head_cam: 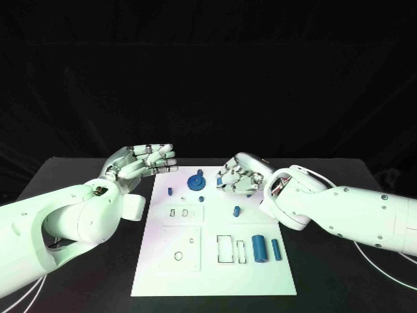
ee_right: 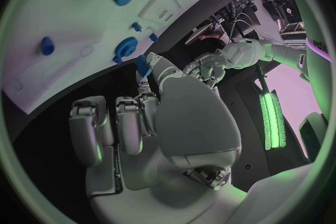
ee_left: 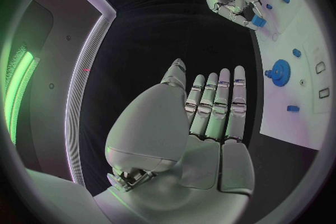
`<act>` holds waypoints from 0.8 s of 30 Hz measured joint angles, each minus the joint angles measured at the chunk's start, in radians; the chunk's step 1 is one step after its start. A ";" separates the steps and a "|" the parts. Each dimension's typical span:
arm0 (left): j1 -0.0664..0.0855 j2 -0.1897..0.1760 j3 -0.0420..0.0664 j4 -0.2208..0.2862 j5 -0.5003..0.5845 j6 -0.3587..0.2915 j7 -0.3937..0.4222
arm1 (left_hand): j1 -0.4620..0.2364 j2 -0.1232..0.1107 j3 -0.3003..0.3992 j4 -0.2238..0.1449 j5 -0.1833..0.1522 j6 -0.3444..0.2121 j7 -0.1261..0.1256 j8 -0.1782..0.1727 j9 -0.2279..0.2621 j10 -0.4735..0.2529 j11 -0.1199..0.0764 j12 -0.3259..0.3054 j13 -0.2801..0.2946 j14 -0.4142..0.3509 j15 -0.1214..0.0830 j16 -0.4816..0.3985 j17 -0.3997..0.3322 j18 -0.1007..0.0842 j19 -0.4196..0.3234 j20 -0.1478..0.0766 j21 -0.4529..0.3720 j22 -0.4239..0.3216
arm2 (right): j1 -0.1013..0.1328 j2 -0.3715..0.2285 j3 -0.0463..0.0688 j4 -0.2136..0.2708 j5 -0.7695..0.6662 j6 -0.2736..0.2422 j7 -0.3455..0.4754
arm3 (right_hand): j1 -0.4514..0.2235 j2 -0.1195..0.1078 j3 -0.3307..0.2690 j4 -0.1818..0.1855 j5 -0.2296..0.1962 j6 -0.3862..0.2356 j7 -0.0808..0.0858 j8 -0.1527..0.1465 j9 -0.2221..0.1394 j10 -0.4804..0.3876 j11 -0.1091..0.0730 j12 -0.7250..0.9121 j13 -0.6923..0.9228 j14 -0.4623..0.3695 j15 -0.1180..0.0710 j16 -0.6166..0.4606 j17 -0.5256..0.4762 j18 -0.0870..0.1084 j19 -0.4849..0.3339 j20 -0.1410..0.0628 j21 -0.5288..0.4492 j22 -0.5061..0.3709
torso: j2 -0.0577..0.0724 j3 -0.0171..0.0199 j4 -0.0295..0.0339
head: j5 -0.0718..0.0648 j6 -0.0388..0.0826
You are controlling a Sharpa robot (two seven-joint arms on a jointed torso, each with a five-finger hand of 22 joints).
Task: Assemble the parts on the task board
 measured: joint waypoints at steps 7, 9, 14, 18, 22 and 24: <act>0.000 0.007 -0.001 -0.007 0.000 0.001 -0.001 | 0.000 0.000 0.000 0.000 0.000 0.000 0.000 0.000 0.000 0.000 0.000 0.000 0.000 0.000 0.000 0.000 0.000 0.000 0.000 0.000 0.000 0.000 | -0.012 0.073 -0.009 0.017 -0.064 0.006 -0.076 | -0.005 0.000 0.003 0.004 0.005 -0.002 -0.002 0.000 0.000 0.000 0.000 0.000 0.000 0.000 0.000 0.000 0.000 0.000 0.000 0.000 0.000 0.000 | -0.002 -0.0024 0.0008 | 0.014 -0.013; 0.000 0.010 -0.001 -0.009 0.000 0.002 -0.001 | 0.000 0.000 0.000 0.000 0.000 0.000 0.000 0.000 0.000 0.000 0.000 0.000 0.000 0.000 0.000 0.000 0.000 0.000 0.000 0.000 0.000 0.000 | -0.019 0.095 -0.011 0.015 -0.083 0.011 -0.095 | -0.011 -0.003 0.004 0.004 0.005 -0.002 -0.002 0.000 0.000 0.000 0.000 0.000 0.000 0.000 0.000 0.000 0.000 0.000 0.000 0.000 0.000 0.000 | -0.002 -0.0033 0.0013 | 0.015 -0.014; 0.000 0.016 -0.001 -0.010 0.000 0.003 -0.002 | 0.000 0.000 0.000 0.000 0.000 0.000 0.000 0.000 0.000 0.000 0.000 0.000 0.000 0.000 0.000 0.000 0.000 0.000 0.000 0.000 0.000 0.000 | -0.045 0.137 -0.016 -0.008 -0.124 0.021 -0.128 | -0.016 -0.001 0.004 0.005 0.006 -0.002 -0.002 0.000 0.000 0.000 0.000 0.000 0.000 0.000 0.000 0.000 0.000 0.000 0.000 0.000 0.000 0.000 | -0.002 -0.0037 0.0014 | 0.018 -0.017; 0.000 0.017 -0.001 -0.010 0.000 0.004 -0.002 | 0.000 0.000 0.000 0.000 0.000 0.000 0.000 0.000 0.000 0.000 0.000 0.000 0.000 0.000 0.000 0.000 0.000 0.000 0.000 0.000 0.000 0.000 | -0.067 0.167 -0.019 -0.024 -0.154 0.028 -0.148 | -0.016 -0.001 0.004 0.005 0.006 -0.002 -0.002 0.000 0.000 0.000 0.000 0.000 0.000 0.000 0.000 0.000 0.000 0.000 0.000 0.000 0.000 0.000 | -0.002 -0.0035 0.0014 | 0.022 -0.020; 0.000 0.019 -0.001 -0.010 0.000 0.004 -0.003 | 0.000 0.000 0.000 0.000 0.000 0.000 0.000 0.000 0.000 0.000 0.000 0.000 0.000 0.000 0.000 0.000 0.000 0.000 0.000 0.000 0.000 0.000 | -0.081 0.187 -0.020 -0.043 -0.184 0.035 -0.164 | -0.019 -0.003 0.004 0.005 0.006 -0.003 -0.003 0.000 0.000 0.000 0.000 0.000 0.000 0.000 0.000 0.000 0.000 0.000 0.000 0.000 0.000 0.000 | -0.002 -0.0033 0.0019 | 0.022 -0.021; 0.000 0.019 -0.001 -0.010 0.000 0.005 -0.003 | 0.000 0.000 0.000 0.000 0.000 0.000 0.000 0.000 0.000 0.000 0.000 0.000 0.000 0.000 0.000 0.000 0.000 0.000 0.000 0.000 0.000 0.000 | -0.087 0.196 -0.020 -0.052 -0.198 0.038 -0.171 | -0.019 -0.003 0.004 0.005 0.006 -0.003 -0.003 0.000 0.000 0.000 0.000 0.000 0.000 0.000 0.000 0.000 0.000 0.000 0.000 0.000 0.000 0.000 | -0.001 -0.0033 0.0020 | 0.021 -0.021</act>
